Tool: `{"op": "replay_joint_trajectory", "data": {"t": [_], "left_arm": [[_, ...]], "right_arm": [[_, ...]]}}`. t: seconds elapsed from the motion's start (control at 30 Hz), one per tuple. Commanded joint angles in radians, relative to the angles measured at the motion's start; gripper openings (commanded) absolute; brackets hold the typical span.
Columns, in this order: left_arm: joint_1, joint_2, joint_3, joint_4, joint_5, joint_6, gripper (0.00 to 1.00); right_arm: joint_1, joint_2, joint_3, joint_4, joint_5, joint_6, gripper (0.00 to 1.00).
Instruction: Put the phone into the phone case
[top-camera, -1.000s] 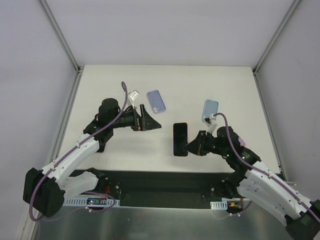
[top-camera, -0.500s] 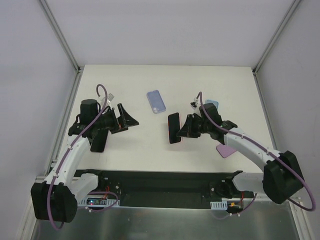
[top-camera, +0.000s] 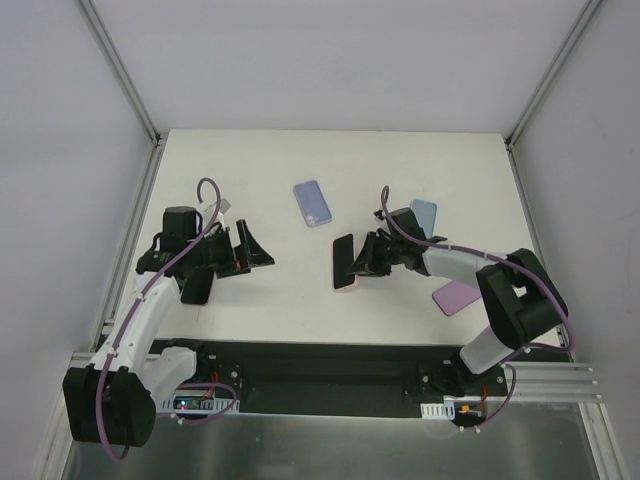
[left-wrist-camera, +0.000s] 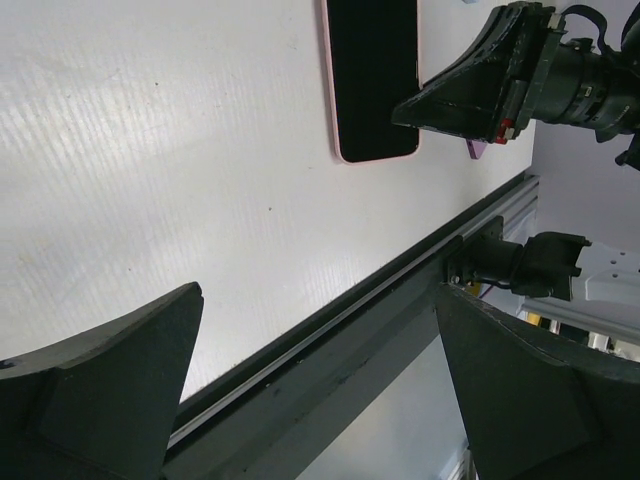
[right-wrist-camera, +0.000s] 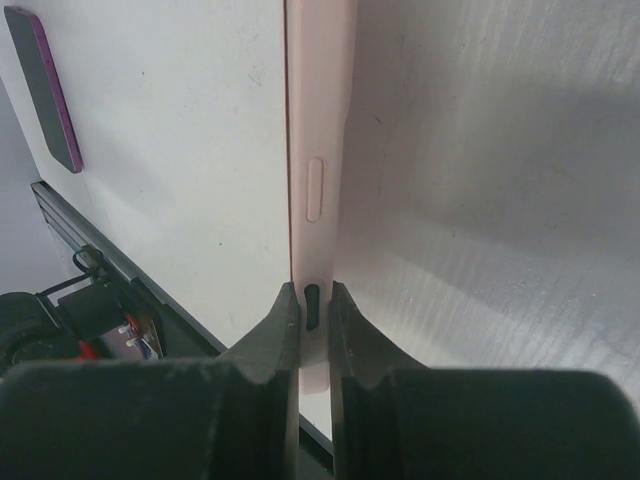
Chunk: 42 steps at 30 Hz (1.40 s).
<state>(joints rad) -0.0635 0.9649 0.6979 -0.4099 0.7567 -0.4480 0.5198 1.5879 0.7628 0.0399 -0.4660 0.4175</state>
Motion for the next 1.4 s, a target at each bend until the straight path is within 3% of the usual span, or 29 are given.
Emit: {"op": "replay_joint_trajectory", "data": {"t": [0.0,0.23,0.43,0.77,1.07,1.37], "left_arm": [[0.005,-0.014,-0.006,-0.021,-0.033,0.035,0.99],[0.005,-0.015,0.0,-0.058,-0.137,0.026,0.99],[0.022,-0.008,0.052,-0.167,-0.485,-0.021,0.99],[0.057,-0.025,0.071,-0.242,-0.781,-0.116,0.99],[0.12,0.037,0.123,-0.26,-0.872,-0.233,0.99],[0.381,0.323,0.264,-0.26,-0.789,-0.251,0.99]], "right_arm": [[0.002,0.007,-0.014,0.117,0.009,0.03,0.11],[0.002,0.018,-0.023,0.088,0.079,0.05,0.25],[0.003,0.011,-0.045,0.063,0.124,0.063,0.29],[0.003,-0.112,-0.063,-0.027,0.197,0.023,0.54],[0.003,-0.281,-0.042,-0.215,0.288,-0.086,0.68],[0.005,-0.459,-0.08,-0.261,0.28,-0.123,0.71]]}}
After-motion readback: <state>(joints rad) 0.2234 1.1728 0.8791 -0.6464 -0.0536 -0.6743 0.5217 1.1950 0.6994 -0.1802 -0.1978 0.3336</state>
